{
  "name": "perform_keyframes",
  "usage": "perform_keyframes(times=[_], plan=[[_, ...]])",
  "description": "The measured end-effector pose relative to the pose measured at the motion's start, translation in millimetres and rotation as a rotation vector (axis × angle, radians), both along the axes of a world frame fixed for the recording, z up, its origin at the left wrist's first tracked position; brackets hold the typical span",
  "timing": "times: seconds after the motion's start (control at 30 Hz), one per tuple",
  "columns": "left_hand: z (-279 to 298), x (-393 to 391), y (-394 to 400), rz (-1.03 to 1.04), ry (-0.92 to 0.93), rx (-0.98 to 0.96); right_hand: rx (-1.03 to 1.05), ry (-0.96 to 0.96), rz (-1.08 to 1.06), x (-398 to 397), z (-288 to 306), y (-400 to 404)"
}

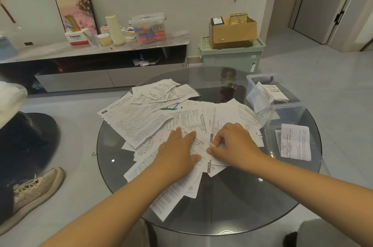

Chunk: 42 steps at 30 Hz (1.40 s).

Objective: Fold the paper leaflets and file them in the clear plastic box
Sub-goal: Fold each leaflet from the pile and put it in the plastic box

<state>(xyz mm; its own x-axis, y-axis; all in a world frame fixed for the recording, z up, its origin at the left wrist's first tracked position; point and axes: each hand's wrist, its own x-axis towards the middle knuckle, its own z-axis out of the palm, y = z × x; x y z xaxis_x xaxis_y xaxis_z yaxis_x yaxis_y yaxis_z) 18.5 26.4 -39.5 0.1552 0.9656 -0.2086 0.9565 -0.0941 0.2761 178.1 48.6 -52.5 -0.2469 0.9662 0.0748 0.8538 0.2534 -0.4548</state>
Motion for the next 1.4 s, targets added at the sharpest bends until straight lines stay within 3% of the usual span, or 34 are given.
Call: perform_keyframes(times=[0.1,0.23,0.37,0.53,0.73,0.87,1.07,1.4], plan=[[2.1,0.0,-1.9,-0.013,-0.044,0.061,-0.012,0.044,-0.062,2.2,7.9,4.2],[1.6,0.1,-5.1,-0.079,-0.136,0.075,0.203,-0.175,-0.119,18.7,20.9,15.7],[1.1,0.8,-8.7,-0.196,-0.127,0.040,0.199,-0.125,-0.149,31.3,21.3,28.4],[0.9,-2.8,-11.3,-0.263,-0.066,-0.020,0.235,-0.191,0.000,30.9,22.4,17.1],[2.2,-5.9,-14.1,-0.334,-0.052,0.019,-0.020,-0.159,0.361,29.3,28.4,-20.2],[1.3,-6.8,-18.4,-0.359,-0.096,0.044,-0.170,-0.179,0.466,41.1,20.1,-34.0],[2.7,-12.7,-25.9,-0.407,-0.114,-0.095,-0.206,-0.141,0.499,49.8,15.4,-41.2],[8.5,-11.5,-29.0,-0.394,-0.162,-0.139,-0.153,0.024,0.389,46.0,1.0,-42.5]])
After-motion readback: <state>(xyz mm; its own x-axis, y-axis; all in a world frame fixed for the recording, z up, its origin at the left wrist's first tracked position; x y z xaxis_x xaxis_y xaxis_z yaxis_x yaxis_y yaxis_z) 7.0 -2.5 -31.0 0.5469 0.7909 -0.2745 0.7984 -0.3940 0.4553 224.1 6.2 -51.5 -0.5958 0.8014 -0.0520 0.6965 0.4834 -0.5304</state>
